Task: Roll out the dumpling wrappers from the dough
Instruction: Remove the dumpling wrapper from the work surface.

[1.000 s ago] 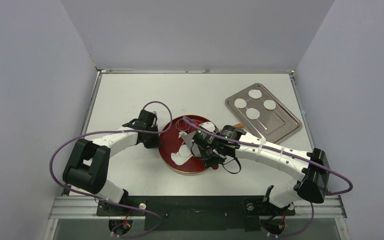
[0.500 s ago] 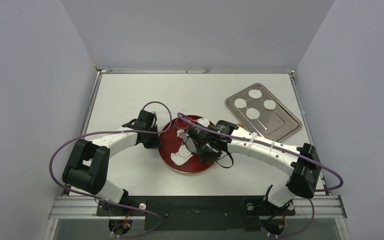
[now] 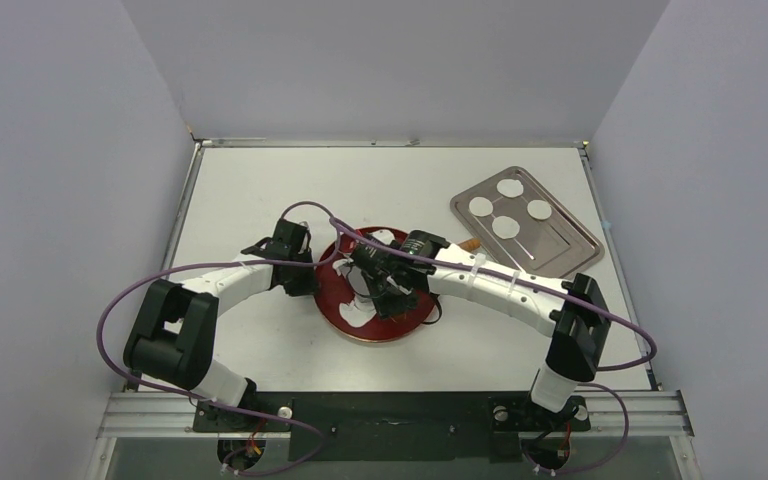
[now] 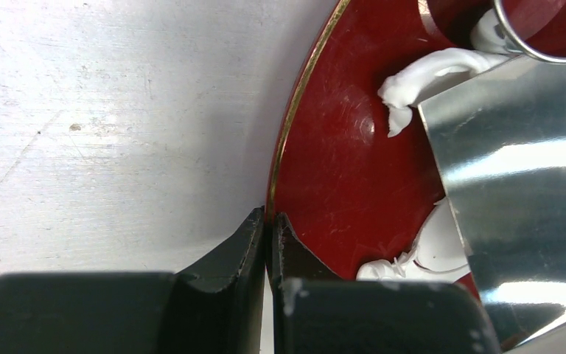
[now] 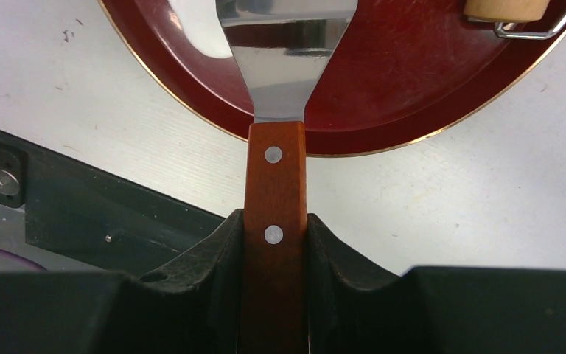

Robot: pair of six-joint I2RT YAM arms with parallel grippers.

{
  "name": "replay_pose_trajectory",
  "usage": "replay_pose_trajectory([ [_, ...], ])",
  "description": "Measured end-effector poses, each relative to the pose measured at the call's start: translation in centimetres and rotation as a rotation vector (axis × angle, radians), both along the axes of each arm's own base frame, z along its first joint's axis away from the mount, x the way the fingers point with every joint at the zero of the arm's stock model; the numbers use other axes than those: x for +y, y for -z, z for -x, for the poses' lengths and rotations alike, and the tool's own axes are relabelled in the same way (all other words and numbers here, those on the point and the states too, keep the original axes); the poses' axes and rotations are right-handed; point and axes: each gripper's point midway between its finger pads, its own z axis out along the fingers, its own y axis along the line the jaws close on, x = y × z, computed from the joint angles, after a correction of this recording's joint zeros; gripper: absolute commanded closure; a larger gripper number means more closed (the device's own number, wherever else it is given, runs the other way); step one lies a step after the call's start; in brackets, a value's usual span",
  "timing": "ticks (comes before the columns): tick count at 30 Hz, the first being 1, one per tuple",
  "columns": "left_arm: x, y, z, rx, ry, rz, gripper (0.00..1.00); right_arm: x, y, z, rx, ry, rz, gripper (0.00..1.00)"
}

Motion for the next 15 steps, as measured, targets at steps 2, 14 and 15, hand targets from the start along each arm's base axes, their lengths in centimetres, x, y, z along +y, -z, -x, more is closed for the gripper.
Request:
replay_pose_trajectory([
  [2,0.1,0.0,-0.1,-0.002,-0.003,-0.002,1.00,0.4,-0.2,0.0,0.004,-0.008,-0.004,1.00],
  [14,0.1,0.0,0.0,-0.001,-0.003,-0.001,1.00,0.2,-1.0,0.7,0.000,-0.022,-0.039,1.00],
  [15,0.1,0.0,0.0,-0.001,-0.003,0.000,1.00,0.0,-1.1,0.8,-0.002,-0.021,-0.042,1.00],
])
